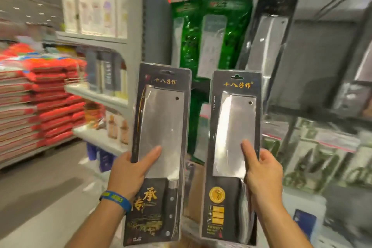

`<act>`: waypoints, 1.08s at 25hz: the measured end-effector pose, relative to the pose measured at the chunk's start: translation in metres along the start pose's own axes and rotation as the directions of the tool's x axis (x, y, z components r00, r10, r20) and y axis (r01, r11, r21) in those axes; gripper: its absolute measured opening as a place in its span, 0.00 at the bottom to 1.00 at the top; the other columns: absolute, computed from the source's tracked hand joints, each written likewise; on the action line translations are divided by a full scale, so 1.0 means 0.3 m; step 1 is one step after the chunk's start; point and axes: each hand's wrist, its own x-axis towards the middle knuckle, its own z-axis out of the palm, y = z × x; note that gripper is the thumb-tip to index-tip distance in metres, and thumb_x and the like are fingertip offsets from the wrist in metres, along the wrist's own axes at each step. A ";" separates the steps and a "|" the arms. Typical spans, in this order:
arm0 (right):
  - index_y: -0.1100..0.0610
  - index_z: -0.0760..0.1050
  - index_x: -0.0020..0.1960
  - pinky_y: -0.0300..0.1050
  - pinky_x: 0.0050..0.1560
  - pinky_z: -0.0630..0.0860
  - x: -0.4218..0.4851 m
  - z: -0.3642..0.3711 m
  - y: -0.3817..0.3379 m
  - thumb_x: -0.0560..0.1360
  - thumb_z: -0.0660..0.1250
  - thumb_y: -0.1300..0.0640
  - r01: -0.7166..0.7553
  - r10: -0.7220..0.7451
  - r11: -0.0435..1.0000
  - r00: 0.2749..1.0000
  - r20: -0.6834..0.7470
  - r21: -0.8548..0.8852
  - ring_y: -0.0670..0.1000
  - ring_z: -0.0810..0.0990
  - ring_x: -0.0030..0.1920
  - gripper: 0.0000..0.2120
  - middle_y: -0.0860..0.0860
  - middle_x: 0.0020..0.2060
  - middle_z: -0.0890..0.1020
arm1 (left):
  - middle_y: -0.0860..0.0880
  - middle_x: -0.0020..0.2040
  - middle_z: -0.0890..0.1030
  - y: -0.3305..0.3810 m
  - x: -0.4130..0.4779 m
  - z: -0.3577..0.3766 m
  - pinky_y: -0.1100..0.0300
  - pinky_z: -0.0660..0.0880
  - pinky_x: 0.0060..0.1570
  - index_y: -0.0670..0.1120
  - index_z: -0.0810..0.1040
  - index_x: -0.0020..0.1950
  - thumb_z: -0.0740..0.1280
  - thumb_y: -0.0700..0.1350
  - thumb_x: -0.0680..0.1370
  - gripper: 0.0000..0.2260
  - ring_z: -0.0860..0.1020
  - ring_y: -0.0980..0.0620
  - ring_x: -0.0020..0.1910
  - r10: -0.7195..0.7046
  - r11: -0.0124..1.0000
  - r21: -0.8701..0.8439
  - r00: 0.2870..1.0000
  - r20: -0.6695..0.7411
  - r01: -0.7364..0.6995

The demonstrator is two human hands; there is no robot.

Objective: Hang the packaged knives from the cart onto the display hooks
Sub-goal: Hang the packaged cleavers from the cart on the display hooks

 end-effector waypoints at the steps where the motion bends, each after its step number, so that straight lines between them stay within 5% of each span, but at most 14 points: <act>1: 0.68 0.72 0.39 0.47 0.32 0.68 0.037 -0.010 -0.028 0.74 0.70 0.34 0.010 -0.012 0.999 0.998 -0.064 -0.033 0.50 0.70 0.30 0.34 0.66 0.34 0.77 | 0.54 0.40 0.87 0.016 0.061 0.037 0.57 0.80 0.40 0.50 0.85 0.43 0.77 0.61 0.62 0.19 0.85 0.53 0.41 0.028 1.000 -0.010 0.998 0.054 -0.028; 4: 0.66 0.69 0.35 0.48 0.32 0.66 0.117 -0.078 -0.109 0.75 0.69 0.34 0.038 -0.070 0.988 0.975 -0.212 -0.152 0.49 0.68 0.29 0.34 0.66 0.31 0.73 | 0.54 0.41 0.87 0.064 0.162 0.176 0.51 0.82 0.42 0.51 0.86 0.41 0.78 0.67 0.60 0.22 0.85 0.51 0.41 0.047 0.998 -0.041 0.982 0.181 -0.041; 7: 0.55 0.63 0.34 0.51 0.32 0.61 0.191 -0.143 -0.174 0.74 0.68 0.32 0.063 -0.140 0.969 0.937 -0.321 -0.240 0.48 0.60 0.29 0.29 0.54 0.30 0.64 | 0.53 0.45 0.87 0.121 0.226 0.317 0.46 0.81 0.51 0.52 0.86 0.48 0.78 0.69 0.57 0.28 0.85 0.51 0.45 0.054 0.992 -0.122 0.958 0.281 -0.020; 12: 0.52 0.57 0.33 0.48 0.30 0.57 0.354 -0.236 -0.237 0.75 0.67 0.31 0.137 -0.256 0.940 0.888 -0.382 -0.312 0.47 0.59 0.26 0.30 0.49 0.29 0.59 | 0.48 0.44 0.87 0.254 0.353 0.518 0.41 0.79 0.53 0.47 0.84 0.49 0.78 0.72 0.53 0.35 0.85 0.44 0.47 0.093 0.990 -0.134 0.937 0.336 -0.050; 20: 0.53 0.59 0.33 0.50 0.32 0.58 0.662 -0.276 -0.339 0.74 0.67 0.30 0.293 -0.404 0.886 0.869 -0.285 -0.361 0.50 0.60 0.29 0.31 0.50 0.28 0.61 | 0.51 0.43 0.87 0.516 0.520 0.738 0.42 0.81 0.50 0.49 0.84 0.46 0.73 0.76 0.54 0.35 0.85 0.48 0.44 0.287 0.957 -0.104 0.930 0.229 -0.270; 23: 0.54 0.60 0.32 0.49 0.32 0.59 0.737 -0.260 -0.368 0.73 0.66 0.29 0.328 -0.435 0.869 0.864 -0.252 -0.371 0.50 0.61 0.29 0.31 0.49 0.27 0.63 | 0.61 0.35 0.83 0.596 0.576 0.776 0.56 0.77 0.38 0.51 0.79 0.41 0.72 0.74 0.58 0.28 0.82 0.63 0.36 0.355 0.935 -0.075 0.920 0.167 -0.347; 27: 0.54 0.61 0.32 0.49 0.31 0.60 0.785 -0.216 -0.406 0.72 0.66 0.29 0.358 -0.458 0.863 0.853 -0.252 -0.356 0.50 0.62 0.29 0.31 0.50 0.27 0.64 | 0.55 0.42 0.80 0.654 0.618 0.779 0.57 0.73 0.43 0.48 0.81 0.49 0.71 0.74 0.61 0.33 0.79 0.51 0.43 0.424 0.906 -0.030 0.899 0.107 -0.423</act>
